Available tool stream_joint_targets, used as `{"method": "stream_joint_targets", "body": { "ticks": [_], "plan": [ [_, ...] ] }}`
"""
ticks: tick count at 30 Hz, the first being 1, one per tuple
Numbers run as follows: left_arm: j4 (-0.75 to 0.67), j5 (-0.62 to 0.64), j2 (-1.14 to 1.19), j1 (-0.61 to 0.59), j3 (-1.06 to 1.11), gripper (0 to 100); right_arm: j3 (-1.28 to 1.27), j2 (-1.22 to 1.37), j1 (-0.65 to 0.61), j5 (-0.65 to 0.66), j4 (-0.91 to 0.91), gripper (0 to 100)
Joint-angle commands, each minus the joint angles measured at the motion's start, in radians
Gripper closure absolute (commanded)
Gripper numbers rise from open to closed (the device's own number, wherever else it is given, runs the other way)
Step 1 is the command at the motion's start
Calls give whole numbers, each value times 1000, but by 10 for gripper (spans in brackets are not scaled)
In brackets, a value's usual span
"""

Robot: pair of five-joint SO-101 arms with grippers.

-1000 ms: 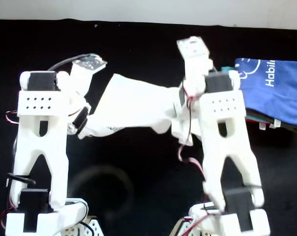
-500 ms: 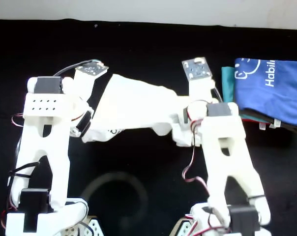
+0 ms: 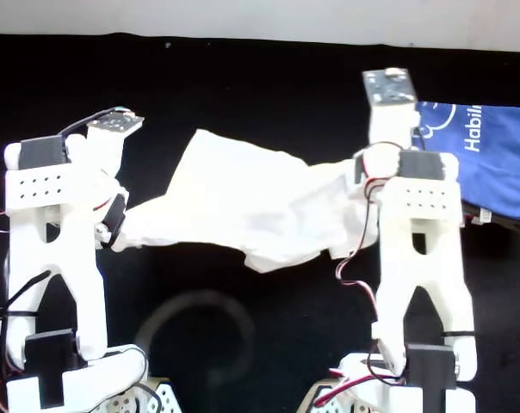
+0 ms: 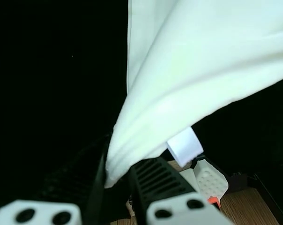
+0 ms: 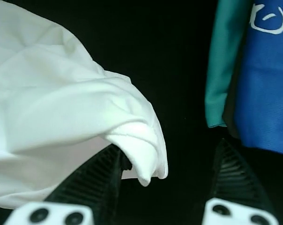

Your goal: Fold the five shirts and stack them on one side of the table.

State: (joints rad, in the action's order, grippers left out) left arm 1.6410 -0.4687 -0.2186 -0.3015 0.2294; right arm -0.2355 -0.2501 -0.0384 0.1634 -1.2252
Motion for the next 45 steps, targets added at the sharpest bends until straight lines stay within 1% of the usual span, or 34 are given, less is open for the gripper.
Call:
{"method": "stream_joint_targets", "body": {
  "ticks": [1, 5, 7, 9, 13, 14, 16, 18, 23, 26, 28, 30, 34, 37, 39, 42, 45],
  "plan": [
    [-11, -8, -39, -5, -13, 991, 56, -12, 22, 6, -15, 724],
    [-11, -8, -42, -8, -13, 991, 154, -48, 64, 8, -25, 717],
    [-11, -8, -47, -10, -15, 991, 222, -77, 81, 8, -33, 678],
    [-11, -8, -47, -8, -15, 991, 278, -99, 79, 8, -76, 641],
    [-11, -8, -47, -4, -15, 991, 314, -139, 31, 8, -203, 634],
    [-11, -8, -47, -4, -15, 991, 311, -150, 10, 8, -249, 634],
    [-11, -8, -47, -4, -15, 991, 300, -162, -76, 8, -348, 639],
    [-11, -8, -47, -4, -15, 991, 257, -171, -170, 9, -417, 674],
    [-55, -8, -47, -7, -15, 991, 36, -168, -397, 9, -423, 797],
    [-60, -6, -47, -4, -15, 991, -142, -173, -532, 9, -349, 845],
    [-60, -6, -47, -4, -15, 991, -254, -166, -593, 9, -271, 850],
    [-60, -6, -47, -7, -15, 991, -364, -166, -619, 8, -162, 850],
    [-58, -6, -47, -8, -15, 991, -541, -165, -608, 2, 39, 850],
    [-57, -6, -47, -8, -15, 991, -610, -165, -539, 5, 166, 849],
    [-54, -6, -47, -8, -15, 991, -618, -163, -437, 6, 268, 849],
    [-52, -6, -47, -8, -15, 991, -616, -120, -280, 6, 472, 849],
    [-52, -6, -47, -7, -15, 991, -604, -8, -186, 6, 668, 849]
  ]
}}
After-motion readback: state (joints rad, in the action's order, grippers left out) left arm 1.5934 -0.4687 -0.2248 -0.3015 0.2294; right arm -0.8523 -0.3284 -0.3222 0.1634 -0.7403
